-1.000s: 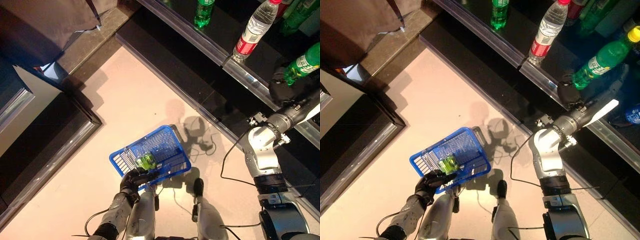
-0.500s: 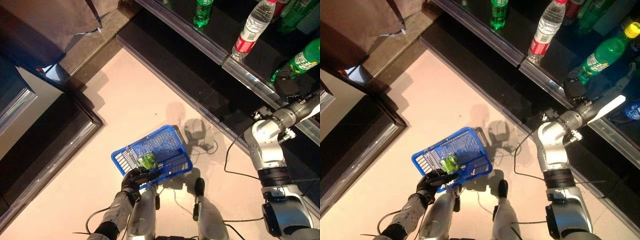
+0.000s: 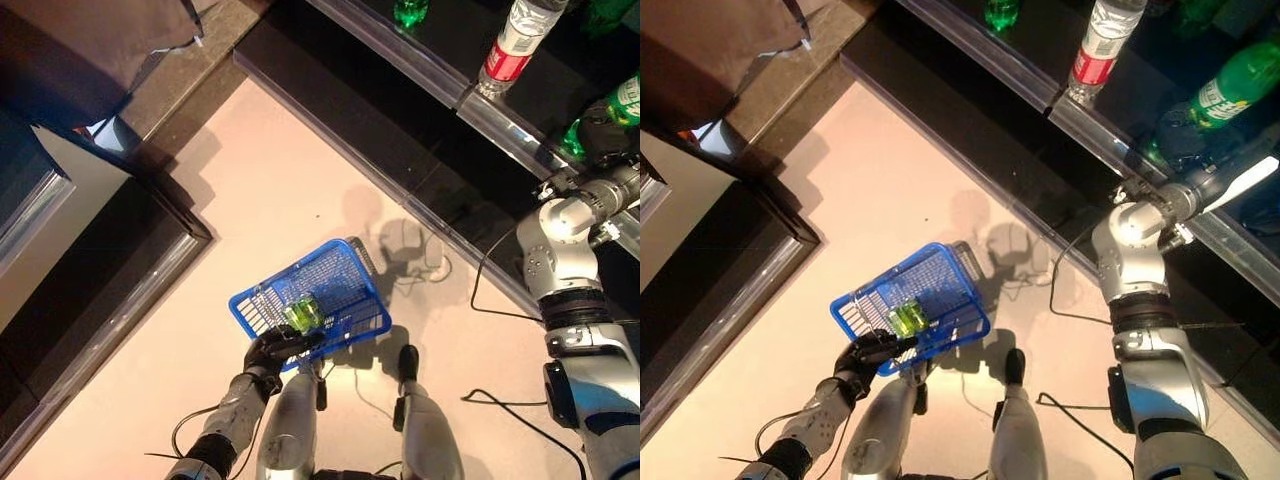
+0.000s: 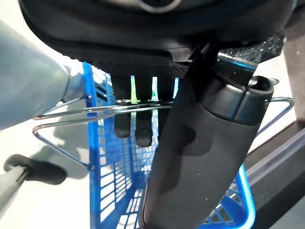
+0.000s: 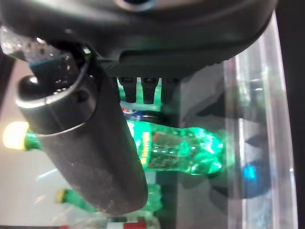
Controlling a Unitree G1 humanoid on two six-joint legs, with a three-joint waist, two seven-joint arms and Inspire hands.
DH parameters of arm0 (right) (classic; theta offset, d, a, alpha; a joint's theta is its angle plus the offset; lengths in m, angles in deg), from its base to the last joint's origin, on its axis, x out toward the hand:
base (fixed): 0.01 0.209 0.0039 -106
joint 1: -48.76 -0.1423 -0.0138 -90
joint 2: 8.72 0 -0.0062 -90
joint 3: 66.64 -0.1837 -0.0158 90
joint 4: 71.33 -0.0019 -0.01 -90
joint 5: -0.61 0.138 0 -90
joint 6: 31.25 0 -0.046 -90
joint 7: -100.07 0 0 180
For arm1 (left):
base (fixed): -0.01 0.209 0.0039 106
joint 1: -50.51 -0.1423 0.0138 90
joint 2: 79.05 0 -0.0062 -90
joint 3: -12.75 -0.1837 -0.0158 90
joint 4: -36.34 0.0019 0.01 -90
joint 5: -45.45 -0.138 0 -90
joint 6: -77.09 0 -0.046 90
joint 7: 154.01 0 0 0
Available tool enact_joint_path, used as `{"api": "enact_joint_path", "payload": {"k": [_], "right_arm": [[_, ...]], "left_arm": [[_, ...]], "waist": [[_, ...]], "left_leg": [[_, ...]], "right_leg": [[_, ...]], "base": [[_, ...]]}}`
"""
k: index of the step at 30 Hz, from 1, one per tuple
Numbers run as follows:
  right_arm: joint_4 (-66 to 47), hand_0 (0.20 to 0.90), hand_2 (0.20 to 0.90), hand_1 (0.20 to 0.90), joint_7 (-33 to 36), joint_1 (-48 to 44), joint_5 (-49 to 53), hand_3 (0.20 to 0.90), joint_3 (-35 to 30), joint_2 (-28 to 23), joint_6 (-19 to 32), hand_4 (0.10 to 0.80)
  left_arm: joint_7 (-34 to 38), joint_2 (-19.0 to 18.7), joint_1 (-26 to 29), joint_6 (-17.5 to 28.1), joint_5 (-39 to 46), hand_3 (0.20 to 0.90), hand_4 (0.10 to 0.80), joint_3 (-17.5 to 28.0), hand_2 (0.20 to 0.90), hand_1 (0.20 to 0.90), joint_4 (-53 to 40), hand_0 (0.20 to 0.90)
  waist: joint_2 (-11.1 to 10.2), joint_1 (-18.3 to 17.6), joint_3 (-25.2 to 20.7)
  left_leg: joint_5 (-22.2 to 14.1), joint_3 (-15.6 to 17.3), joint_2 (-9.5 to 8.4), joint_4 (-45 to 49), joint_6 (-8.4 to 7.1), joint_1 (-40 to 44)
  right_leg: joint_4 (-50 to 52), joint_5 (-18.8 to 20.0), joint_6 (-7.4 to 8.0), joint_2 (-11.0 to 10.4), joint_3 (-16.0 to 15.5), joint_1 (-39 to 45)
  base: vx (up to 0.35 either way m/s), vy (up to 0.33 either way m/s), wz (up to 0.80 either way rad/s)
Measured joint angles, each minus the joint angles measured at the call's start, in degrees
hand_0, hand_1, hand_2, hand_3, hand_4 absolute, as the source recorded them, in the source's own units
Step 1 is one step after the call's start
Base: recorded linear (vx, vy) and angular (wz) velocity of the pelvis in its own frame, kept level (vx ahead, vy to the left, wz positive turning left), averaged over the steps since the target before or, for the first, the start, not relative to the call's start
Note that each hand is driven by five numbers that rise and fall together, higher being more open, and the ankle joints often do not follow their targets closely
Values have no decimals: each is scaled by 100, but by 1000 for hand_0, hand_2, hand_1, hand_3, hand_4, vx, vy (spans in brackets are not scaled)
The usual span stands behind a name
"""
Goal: Pick up the drink and place into the basket.
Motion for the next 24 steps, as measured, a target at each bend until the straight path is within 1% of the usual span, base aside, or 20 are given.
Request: {"api": "enact_joint_path", "payload": {"k": [3, 6, 10, 11, 12, 19, 24], "right_arm": [[64, 900, 900, 900, -246, -77, 279, 900, 15, -18, 4, 800], [269, 900, 900, 900, -727, -203, 670, 900, 96, -64, 7, 800], [436, 900, 900, 900, -1182, -250, 774, 900, 256, -252, -13, 800], [466, 446, 446, 446, -1264, -274, 774, 370, 260, -279, -29, 270], [466, 300, 300, 300, -1315, -279, 773, 200, 276, -317, -48, 100], [818, 300, 300, 300, -1582, -498, 783, 200, 446, -595, -203, 100], [845, 300, 300, 300, -1607, -502, 769, 200, 449, -654, -287, 100]], "left_arm": [[0, -6, 6, -12, 2, 200, 100, -2, 300, 300, -2, 300], [-7, -20, 9, -10, 2, 200, 100, -35, 300, 300, -7, 300], [-9, -27, 10, -11, 2, 200, 100, -73, 300, 300, -30, 300], [-9, -30, 10, -11, 2, 200, 100, -77, 300, 300, -30, 300], [-9, -30, 10, -13, 2, 200, 100, -79, 300, 300, -30, 300], [-24, -57, 10, -25, 12, 200, 100, -88, 300, 300, -42, 300], [-32, -94, 10, -44, 126, 200, 100, -97, 300, 300, -42, 300]], "waist": [[0, -2, 0], [0, -3, 0], [0, 0, 0], [0, -3, 0], [0, -1, 0], [-1, -1, 0], [-1, -6, 0]], "left_leg": [[0, 5, -4, -3, 0, -1], [5, 8, -4, -4, 7, -1], [8, 8, -13, -5, 10, 0], [8, 9, -13, -5, 11, 0], [8, 8, -13, -5, 11, 0], [21, 3, -18, -7, 29, 10], [24, 2, -25, -7, 33, 19]], "right_leg": [[4, -1, 3, -6, 1, -6], [10, 0, 4, -7, 4, -11], [13, 3, 9, -15, 3, -10], [13, 3, 10, -15, 4, -10], [14, 3, 11, -15, 3, -8], [18, 7, 16, -19, -7, 10], [18, 10, 22, -26, -8, 21]], "base": [[0, 0, 0], [0, 0, 0], [0, 0, 0], [0, 0, 0], [0, 0, 0], [0, 0, 0], [0, 0, 0]]}}
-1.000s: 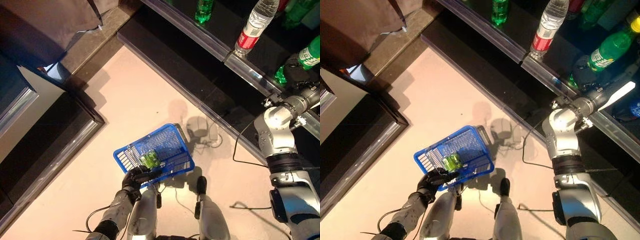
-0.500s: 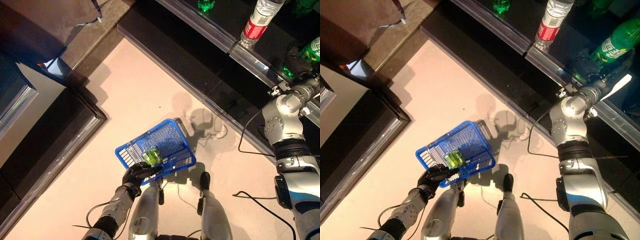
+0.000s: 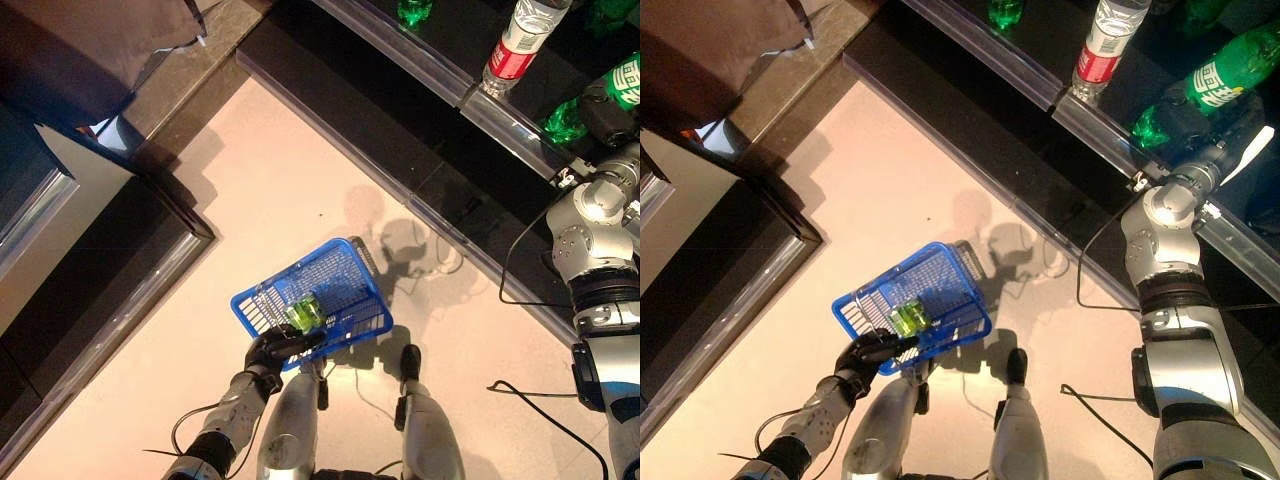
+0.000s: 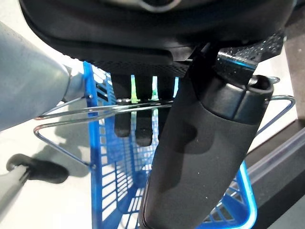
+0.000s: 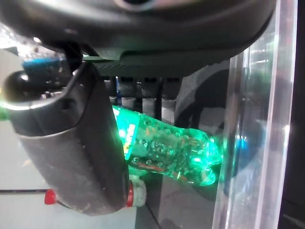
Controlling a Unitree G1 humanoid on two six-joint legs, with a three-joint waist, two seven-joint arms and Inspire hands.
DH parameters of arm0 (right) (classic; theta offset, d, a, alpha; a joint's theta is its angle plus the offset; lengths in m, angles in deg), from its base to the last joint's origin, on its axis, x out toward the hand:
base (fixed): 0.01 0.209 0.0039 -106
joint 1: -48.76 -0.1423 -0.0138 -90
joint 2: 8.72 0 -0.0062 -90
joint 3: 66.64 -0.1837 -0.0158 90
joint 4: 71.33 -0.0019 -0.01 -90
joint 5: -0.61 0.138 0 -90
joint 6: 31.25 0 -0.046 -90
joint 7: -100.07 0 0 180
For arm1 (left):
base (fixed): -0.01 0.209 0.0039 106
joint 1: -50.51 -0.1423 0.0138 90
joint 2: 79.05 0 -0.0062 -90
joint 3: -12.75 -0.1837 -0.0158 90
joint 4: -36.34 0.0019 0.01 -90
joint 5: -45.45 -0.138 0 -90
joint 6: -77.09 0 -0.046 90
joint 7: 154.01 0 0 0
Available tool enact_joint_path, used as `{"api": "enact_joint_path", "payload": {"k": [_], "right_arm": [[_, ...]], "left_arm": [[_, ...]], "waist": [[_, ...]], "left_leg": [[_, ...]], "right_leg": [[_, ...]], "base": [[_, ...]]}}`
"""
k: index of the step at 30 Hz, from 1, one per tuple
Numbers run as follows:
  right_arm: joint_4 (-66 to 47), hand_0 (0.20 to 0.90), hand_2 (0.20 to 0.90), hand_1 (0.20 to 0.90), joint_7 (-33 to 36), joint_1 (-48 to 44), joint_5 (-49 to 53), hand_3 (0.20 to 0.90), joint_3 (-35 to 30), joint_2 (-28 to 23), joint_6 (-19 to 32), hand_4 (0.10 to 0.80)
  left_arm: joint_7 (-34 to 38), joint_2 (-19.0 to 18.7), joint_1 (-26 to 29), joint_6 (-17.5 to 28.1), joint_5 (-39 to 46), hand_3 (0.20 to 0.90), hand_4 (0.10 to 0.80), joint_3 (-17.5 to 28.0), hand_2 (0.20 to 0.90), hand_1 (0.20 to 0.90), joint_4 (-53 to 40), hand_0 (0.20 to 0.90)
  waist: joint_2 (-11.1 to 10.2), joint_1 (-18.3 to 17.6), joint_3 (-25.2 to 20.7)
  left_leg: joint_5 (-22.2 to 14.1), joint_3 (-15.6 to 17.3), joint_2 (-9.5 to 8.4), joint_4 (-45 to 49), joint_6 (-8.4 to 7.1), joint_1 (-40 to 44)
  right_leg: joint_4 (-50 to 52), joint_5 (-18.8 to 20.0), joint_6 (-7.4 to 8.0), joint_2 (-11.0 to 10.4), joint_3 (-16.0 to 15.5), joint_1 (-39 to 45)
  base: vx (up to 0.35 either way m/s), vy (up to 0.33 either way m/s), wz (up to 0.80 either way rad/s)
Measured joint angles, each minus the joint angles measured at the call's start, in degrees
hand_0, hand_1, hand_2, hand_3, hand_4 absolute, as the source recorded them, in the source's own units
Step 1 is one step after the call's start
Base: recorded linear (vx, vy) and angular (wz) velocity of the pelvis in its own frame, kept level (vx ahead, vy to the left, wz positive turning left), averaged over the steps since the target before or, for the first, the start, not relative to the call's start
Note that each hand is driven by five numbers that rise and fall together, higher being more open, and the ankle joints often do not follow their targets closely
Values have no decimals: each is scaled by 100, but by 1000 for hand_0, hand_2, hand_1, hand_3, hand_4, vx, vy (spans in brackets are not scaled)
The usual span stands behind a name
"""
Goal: Pick up the drink and place into the basket.
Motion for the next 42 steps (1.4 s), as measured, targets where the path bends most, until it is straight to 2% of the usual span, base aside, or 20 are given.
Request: {"api": "enact_joint_path", "payload": {"k": [19, 24, 30, 34, 42], "right_arm": [[13, 300, 300, 300, -40, 34, -1, 200, -37, -14, -23, 100], [-891, 300, 300, 300, -40, 788, -59, 200, -143, 0, -95, 100], [-2197, 300, 300, 300, -146, 2037, -224, 200, -292, 86, -286, 100], [-2942, 300, 300, 300, -258, 2763, -479, 200, -580, 620, -353, 100], [-3463, 300, 300, 300, -581, 3537, -824, 200, -670, 1099, -508, 100]], "left_arm": [[-106, -13, -1, -10, 55, 200, 100, -1, 300, 300, 29, 300], [-114, -9, -68, -80, 61, 200, 100, 7, 300, 300, 74, 300], [-96, -8, -277, -157, 42, 200, 100, 257, 300, 300, 21, 300], [-81, -48, -496, -191, 19, 200, 100, 422, 300, 300, -5, 300], [-92, -117, -824, -435, -204, 200, 100, 593, 300, 300, -318, 300]], "waist": [[-3, -20, 1], [-31, -25, 10], [-218, -134, 10], [-413, -299, -14], [-710, -366, -176]], "left_leg": [[34, 4, -20, -42, 49, 108], [88, 82, -23, -275, 44, 454], [99, 121, -24, -496, 30, 839], [99, 142, -34, -653, 27, 1165], [92, 185, -26, -784, 12, 1496]], "right_leg": [[-9, 21, 34, -47, -5, 96], [-119, 25, 37, -51, -10, 376], [-327, 37, 35, -46, -22, 754], [-456, 40, 38, -52, -28, 1064], [-633, 54, 32, -44, -16, 1399]], "base": [[-7, 6, 0], [17, 1, -1], [54, -2, -1], [66, 4, -1], [73, 10, -2]]}}
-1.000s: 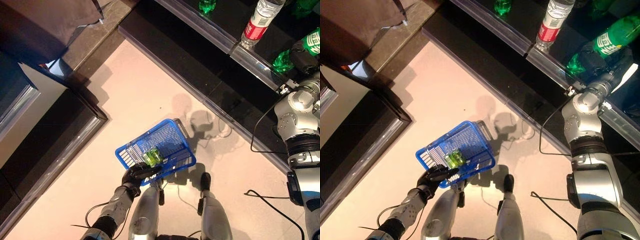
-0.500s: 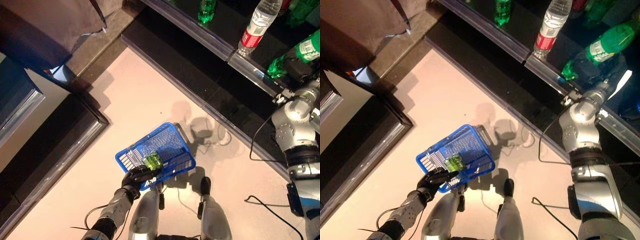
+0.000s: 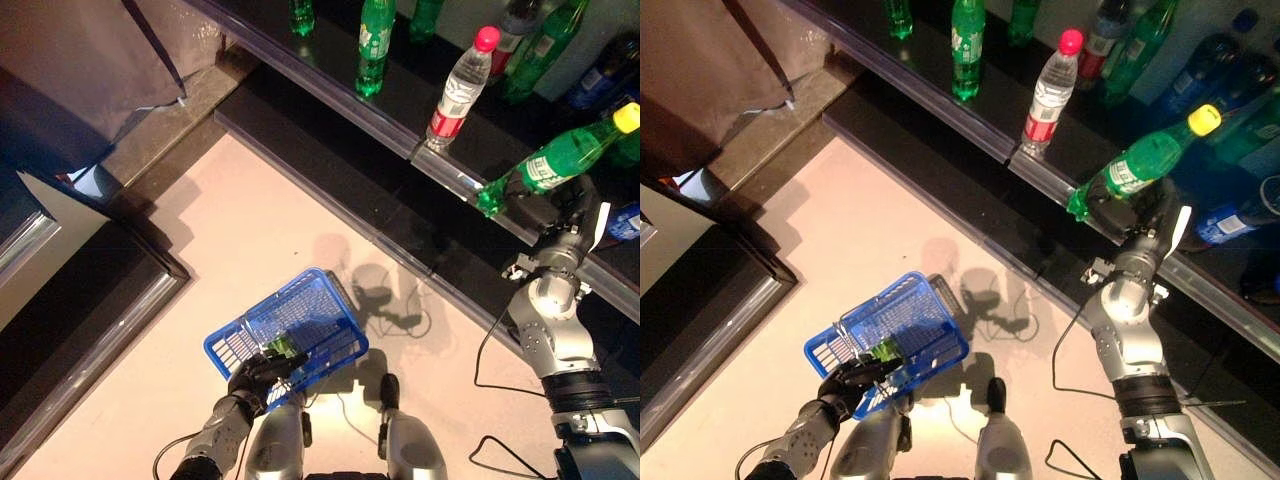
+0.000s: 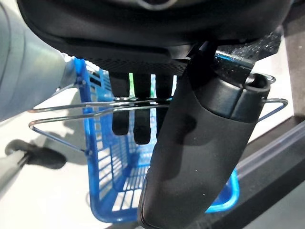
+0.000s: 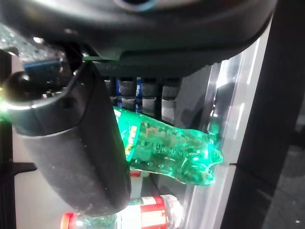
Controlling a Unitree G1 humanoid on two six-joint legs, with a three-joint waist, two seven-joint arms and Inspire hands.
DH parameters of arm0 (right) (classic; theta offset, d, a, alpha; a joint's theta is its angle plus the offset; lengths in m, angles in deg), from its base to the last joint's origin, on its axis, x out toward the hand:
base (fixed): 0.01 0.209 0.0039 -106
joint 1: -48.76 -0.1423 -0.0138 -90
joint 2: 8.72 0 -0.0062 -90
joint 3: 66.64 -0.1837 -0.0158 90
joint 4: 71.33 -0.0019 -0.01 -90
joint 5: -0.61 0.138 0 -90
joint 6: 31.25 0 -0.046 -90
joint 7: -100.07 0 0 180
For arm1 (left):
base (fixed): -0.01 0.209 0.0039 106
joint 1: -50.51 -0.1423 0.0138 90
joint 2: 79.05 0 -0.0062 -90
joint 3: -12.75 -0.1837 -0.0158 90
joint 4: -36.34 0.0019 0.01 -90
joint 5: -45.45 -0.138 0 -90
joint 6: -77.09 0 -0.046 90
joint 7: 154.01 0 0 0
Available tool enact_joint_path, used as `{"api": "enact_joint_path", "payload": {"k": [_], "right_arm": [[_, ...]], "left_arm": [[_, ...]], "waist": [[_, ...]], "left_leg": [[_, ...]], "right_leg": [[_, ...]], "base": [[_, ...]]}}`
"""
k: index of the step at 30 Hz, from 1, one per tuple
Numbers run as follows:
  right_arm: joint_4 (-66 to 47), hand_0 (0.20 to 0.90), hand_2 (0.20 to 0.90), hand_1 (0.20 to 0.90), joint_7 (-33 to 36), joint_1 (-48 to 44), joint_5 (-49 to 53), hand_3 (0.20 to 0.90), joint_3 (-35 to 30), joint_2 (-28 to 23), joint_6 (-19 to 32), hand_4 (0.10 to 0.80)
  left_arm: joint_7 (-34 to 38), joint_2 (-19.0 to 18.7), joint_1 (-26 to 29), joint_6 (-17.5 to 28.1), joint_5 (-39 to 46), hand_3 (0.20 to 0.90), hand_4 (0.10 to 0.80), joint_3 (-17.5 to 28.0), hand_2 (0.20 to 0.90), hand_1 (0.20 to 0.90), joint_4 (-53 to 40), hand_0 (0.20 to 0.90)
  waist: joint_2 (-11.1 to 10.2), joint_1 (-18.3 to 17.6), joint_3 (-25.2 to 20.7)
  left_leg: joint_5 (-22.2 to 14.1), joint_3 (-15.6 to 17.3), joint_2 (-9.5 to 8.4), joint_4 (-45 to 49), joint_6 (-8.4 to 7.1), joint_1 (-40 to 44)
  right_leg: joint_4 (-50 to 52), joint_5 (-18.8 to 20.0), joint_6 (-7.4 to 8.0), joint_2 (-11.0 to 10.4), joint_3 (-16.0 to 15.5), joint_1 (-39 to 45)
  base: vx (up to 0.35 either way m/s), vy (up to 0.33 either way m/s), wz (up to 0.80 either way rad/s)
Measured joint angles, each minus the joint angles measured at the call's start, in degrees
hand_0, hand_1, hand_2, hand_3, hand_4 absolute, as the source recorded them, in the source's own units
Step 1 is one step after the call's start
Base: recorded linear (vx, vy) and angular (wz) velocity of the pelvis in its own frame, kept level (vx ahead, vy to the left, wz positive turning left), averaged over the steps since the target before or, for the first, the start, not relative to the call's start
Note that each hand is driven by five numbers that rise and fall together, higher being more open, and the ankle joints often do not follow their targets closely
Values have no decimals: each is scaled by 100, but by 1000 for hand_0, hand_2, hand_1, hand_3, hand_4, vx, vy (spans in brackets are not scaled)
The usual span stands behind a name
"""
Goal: Pick up the drink and place into the basket.
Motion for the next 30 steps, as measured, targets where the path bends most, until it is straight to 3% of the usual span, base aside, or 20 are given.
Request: {"api": "enact_joint_path", "payload": {"k": [3, 11, 19, 30], "right_arm": [[-593, 300, 300, 300, -276, 557, -345, 200, 16, 344, -19, 100], [-977, 300, 300, 300, -1091, 1378, -690, 200, 619, 557, -356, 100], [-977, 300, 300, 300, -1576, 1753, -941, 200, 1796, 591, -666, 100], [-872, 300, 300, 300, -1570, 1776, -1306, 200, 2259, 706, -818, 100]], "left_arm": [[-3, -94, -316, -180, 4, 200, 100, -45, 300, 300, -584, 300], [113, -522, -908, -519, 15, 200, 100, -440, 300, 300, -2157, 300], [444, -912, -989, -1239, 512, 200, 100, -551, 300, 300, -3314, 300], [540, -1101, -977, -1560, 1194, 200, 100, -667, 300, 300, -3869, 300]], "waist": [[-65, -23, -37], [-80, 13, -352], [-67, 49, -587], [-10, 127, -870]], "left_leg": [[-22, 23, -5, -4, -4, 100], [-26, 5, -5, -8, -5, 131], [-18, -174, -27, -11, -14, 143], [-17, -248, -55, -14, -14, 121]], "right_leg": [[-15, 0, 0, -6, 14, 105], [-66, 8, -2, -4, -3, 172], [-191, 27, -7, -3, -157, 342], [-224, 30, 0, -21, -283, 379]], "base": [[70, 32, -2], [0, 0, 0], [-6, 24, 12], [8, 31, 3]]}}
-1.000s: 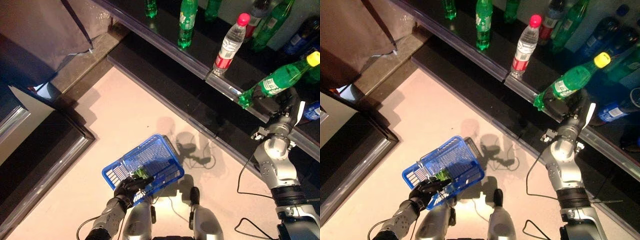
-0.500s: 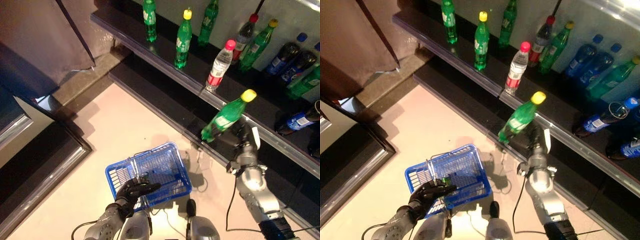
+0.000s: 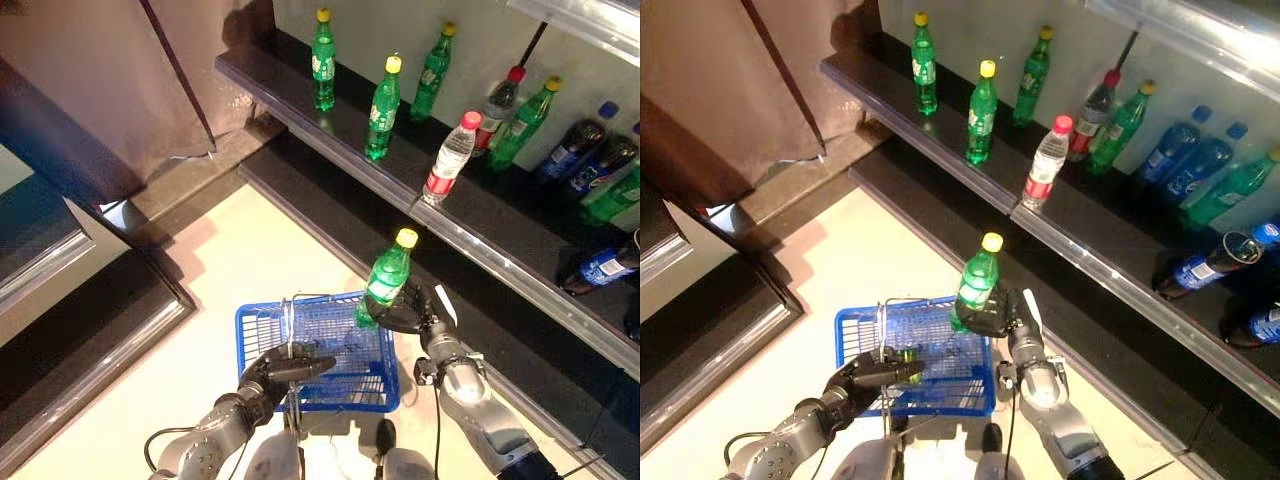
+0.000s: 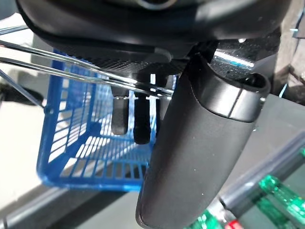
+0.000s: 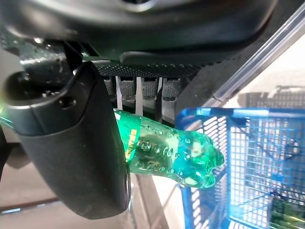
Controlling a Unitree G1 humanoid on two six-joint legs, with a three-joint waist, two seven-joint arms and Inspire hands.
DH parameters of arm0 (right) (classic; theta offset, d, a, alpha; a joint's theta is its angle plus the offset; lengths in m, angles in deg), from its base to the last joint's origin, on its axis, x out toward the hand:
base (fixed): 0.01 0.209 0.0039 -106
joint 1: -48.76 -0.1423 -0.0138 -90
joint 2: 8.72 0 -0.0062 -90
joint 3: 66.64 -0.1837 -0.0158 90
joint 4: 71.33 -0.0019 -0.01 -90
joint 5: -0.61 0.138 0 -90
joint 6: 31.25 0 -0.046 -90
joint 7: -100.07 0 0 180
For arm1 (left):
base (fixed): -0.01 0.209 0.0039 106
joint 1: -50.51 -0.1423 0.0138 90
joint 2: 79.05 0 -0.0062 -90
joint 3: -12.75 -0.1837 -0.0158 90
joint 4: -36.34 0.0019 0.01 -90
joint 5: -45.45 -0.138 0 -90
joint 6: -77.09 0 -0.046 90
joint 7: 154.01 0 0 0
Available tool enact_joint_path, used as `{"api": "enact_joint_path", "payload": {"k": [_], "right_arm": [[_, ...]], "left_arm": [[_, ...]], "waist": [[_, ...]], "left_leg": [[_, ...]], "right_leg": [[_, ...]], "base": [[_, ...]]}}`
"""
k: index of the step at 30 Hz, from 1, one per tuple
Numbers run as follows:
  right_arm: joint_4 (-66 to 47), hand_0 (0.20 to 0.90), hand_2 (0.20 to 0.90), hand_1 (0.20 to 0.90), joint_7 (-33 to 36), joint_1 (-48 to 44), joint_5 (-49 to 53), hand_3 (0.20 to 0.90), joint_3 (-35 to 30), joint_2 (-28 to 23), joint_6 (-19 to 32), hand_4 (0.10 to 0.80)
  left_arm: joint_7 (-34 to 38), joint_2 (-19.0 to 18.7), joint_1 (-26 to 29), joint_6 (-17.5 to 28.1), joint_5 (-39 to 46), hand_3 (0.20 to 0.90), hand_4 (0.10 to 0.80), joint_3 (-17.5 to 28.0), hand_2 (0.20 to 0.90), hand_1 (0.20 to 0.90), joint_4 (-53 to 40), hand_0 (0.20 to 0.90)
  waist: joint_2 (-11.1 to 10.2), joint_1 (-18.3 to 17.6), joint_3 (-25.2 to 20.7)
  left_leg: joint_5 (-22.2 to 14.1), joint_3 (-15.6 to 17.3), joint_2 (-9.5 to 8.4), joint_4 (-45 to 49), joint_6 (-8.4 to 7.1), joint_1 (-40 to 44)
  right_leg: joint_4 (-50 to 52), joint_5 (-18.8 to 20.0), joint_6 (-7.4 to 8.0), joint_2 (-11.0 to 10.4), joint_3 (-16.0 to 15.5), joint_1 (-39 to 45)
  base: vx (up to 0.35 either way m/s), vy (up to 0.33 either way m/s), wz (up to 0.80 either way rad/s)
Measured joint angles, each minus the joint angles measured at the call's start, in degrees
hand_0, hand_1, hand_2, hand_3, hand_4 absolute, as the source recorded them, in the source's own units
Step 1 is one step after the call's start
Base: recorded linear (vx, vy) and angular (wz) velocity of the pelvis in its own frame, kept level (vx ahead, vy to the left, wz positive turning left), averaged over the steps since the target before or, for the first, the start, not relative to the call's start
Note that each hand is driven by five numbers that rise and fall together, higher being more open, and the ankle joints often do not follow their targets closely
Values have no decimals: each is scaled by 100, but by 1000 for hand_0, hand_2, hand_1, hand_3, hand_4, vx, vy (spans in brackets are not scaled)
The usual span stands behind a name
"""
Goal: Pick up the drink and place into the basket.
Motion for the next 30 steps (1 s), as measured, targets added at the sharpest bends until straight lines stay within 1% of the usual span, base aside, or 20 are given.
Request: {"api": "enact_joint_path", "payload": {"k": [6, 9, 13, 16, 18, 22, 25, 27, 30], "right_arm": [[694, 300, 300, 300, 37, 2, -409, 200, 552, 19, -28, 100], [1101, 300, 300, 300, 135, 4, -483, 200, 648, 77, -56, 100], [1406, 300, 300, 300, 235, 5, -560, 200, 659, 101, -68, 100], [1532, 300, 300, 300, 241, 8, -711, 200, 694, 101, -73, 100], [1652, 300, 300, 300, 242, 5, -795, 200, 748, 106, -73, 100], [2095, 300, 300, 300, 242, -18, -1081, 200, 1006, 200, -73, 100], [2341, 300, 300, 300, 242, -30, -1336, 200, 1119, 232, -74, 100], [2513, 300, 300, 300, 217, -31, -1642, 200, 1180, 214, -141, 100], [2862, 300, 300, 300, 12, -128, -2189, 200, 1418, 171, -452, 100]], "left_arm": [[-289, -76, 0, -13, 91, 200, 100, -144, 300, 300, -41, 300], [-612, -139, 0, -13, 200, 200, 100, -303, 300, 300, -43, 300], [-888, -193, 4, -15, 234, 200, 100, -490, 300, 300, -61, 300], [-948, -183, 16, -48, 447, 200, 100, -575, 300, 300, -65, 300], [-1060, -190, 17, -127, 447, 200, 100, -629, 300, 300, -65, 300], [-1354, -169, 42, -236, 459, 200, 100, -890, 300, 300, -64, 300], [-1401, -78, 57, -315, 462, 200, 100, -934, 300, 300, -64, 300], [-1455, -32, 61, -326, 462, 200, 100, -935, 300, 300, -64, 300], [-1621, 12, 65, -395, 462, 200, 100, -974, 300, 300, -64, 300]], "waist": [[60, 40, -206], [129, 43, -247], [142, 32, -263], [143, 19, -272], [142, 22, -332], [173, 44, -543], [214, 35, -626], [232, 42, -677], [241, 57, -798]], "left_leg": [[-2, -36, -18, -8, 2, -7], [-2, -43, -19, -12, 2, -6], [-2, -43, -21, -16, 2, -6], [-2, -44, -18, -15, 2, -7], [-2, -44, -20, -15, 2, -8], [-2, -46, -25, -22, 2, -9], [-3, -53, -26, -35, 2, -9], [-3, -59, -23, -38, 1, -11], [-4, -105, -24, -39, 1, -19]], "right_leg": [[-48, 0, 0, -12, -17, 37], [-49, 0, 1, -15, -17, 41], [-49, 0, 1, -15, -15, 41], [-50, 0, 0, -19, -15, 41], [-57, 0, 0, -20, -16, 41], [-69, -2, 3, -15, -19, 45], [-69, -2, 3, -14, -24, 48], [-68, -2, 2, -11, -24, 48], [-69, -3, 2, -10, -36, 48]], "base": [[8, 11, 2], [4, 20, 2], [0, 0, 0], [0, 0, 0], [0, 0, 0], [0, 0, 0], [0, 0, 0], [0, 0, 0], [4, -4, 1]]}}
